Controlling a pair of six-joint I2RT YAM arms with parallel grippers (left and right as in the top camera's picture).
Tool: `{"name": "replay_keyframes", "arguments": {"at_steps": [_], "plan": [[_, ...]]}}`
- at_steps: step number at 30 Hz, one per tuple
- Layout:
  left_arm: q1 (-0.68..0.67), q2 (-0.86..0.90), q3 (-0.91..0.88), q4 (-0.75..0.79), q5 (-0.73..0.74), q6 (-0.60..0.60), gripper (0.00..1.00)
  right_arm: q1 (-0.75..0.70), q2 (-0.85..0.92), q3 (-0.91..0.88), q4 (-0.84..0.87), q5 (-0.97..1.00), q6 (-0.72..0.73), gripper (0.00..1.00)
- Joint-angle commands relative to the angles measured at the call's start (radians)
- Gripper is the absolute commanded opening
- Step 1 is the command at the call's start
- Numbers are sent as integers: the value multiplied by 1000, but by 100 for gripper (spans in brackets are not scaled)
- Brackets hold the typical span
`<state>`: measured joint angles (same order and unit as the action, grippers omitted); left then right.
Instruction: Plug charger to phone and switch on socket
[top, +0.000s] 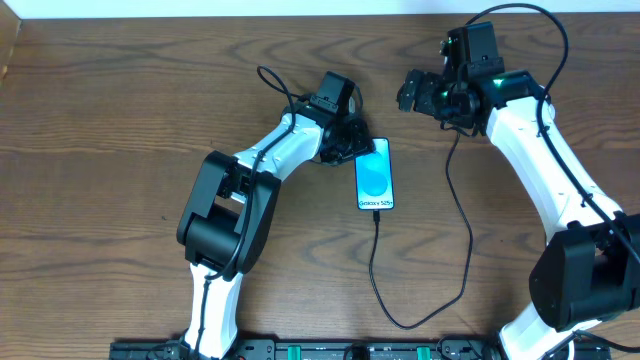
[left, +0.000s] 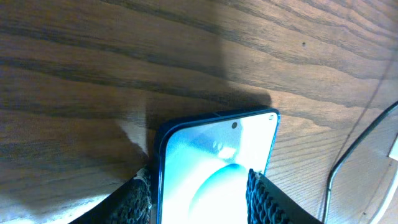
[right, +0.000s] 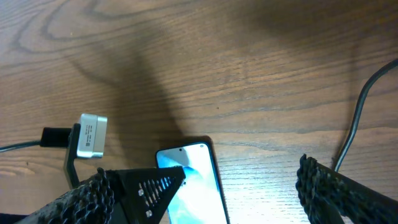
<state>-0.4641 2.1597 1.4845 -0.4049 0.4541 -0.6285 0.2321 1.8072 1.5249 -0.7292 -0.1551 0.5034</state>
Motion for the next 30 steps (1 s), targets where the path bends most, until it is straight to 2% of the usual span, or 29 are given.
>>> {"name": "replay_keyframes", "arguments": {"at_steps": [1,6,10,12,15,21,25,27,28,29,30], "plan": [[1,13,-10,-24,-85,6,54,5,-8,3,-2,19,-15,93],[11,11,-10,-39,-141,8,55,5,-8,3,-6,19,-15,94],[44,-5,-10,-75,-261,14,56,5,-8,3,-24,19,-15,94],[70,-28,-10,-84,-286,63,61,5,-8,3,-35,22,-15,94],[121,-92,-10,-85,-287,142,63,5,-8,3,-42,34,-15,95],[227,-294,-10,-145,-321,265,63,5,-8,3,-39,34,-15,99],[283,-482,-10,-275,-448,315,63,5,-8,3,-43,34,-15,99],[309,-643,-10,-391,-493,314,64,5,-8,3,-48,33,-15,99],[311,-677,-10,-410,-492,314,80,5,-8,3,-49,34,-14,99],[312,-708,-10,-424,-493,314,89,5,-8,3,-50,33,-14,99],[312,-766,-10,-432,-492,314,89,5,-8,3,-50,33,-14,99]]}}
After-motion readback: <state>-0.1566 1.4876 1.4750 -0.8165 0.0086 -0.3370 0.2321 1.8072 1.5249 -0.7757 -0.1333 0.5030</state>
